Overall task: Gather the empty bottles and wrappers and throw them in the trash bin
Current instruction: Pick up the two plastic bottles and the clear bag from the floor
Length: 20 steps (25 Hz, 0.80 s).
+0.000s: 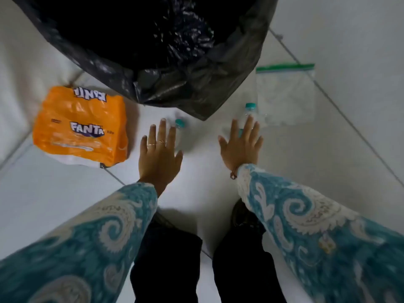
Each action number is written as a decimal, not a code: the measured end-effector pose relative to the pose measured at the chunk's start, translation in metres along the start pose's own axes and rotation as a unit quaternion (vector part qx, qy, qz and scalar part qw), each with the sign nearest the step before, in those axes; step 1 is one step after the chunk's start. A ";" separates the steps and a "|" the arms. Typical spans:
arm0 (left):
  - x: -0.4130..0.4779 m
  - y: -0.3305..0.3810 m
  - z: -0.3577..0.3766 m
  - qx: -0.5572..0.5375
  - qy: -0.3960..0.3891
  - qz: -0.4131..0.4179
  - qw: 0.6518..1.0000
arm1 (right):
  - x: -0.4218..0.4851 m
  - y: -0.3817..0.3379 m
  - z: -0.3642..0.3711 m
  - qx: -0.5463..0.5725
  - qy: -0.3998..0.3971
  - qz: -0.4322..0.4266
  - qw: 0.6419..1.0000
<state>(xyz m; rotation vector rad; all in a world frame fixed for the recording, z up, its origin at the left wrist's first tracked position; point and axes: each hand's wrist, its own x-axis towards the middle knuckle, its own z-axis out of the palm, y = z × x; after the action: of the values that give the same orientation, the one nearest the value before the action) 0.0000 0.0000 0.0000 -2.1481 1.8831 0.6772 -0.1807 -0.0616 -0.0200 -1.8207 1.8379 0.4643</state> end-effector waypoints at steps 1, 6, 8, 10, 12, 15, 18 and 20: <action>0.009 -0.007 0.010 0.015 -0.008 -0.015 1.000 | 0.014 0.000 0.010 0.001 0.016 0.039 0.999; 0.017 -0.021 0.035 -0.012 -0.017 -0.005 1.000 | 0.028 -0.006 0.031 0.020 0.133 0.069 0.988; 0.014 -0.012 0.032 -0.033 -0.024 -0.005 0.999 | 0.020 -0.007 0.030 0.034 0.115 0.010 0.993; 0.006 0.006 0.021 -0.053 -0.044 -0.023 0.997 | 0.006 -0.001 0.021 0.062 0.111 -0.018 0.992; -0.006 0.034 0.001 -0.079 -0.062 -0.027 0.995 | -0.011 0.009 0.003 0.080 0.117 -0.016 0.990; -0.002 0.078 -0.023 -0.116 -0.076 -0.014 0.990 | -0.014 0.043 -0.034 0.128 0.109 0.020 0.986; 0.037 0.131 -0.038 -0.251 -0.059 -0.032 0.966 | 0.014 0.094 -0.074 0.125 0.138 -0.028 0.982; 0.072 0.168 -0.041 -0.335 -0.044 -0.064 0.939 | 0.040 0.119 -0.090 0.126 0.146 -0.044 0.980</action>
<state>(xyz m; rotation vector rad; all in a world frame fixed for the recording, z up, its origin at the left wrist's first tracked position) -0.1501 -0.1088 0.0264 -2.5224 1.5883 1.5312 -0.3085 -0.1412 0.0173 -1.8576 1.8929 -0.0731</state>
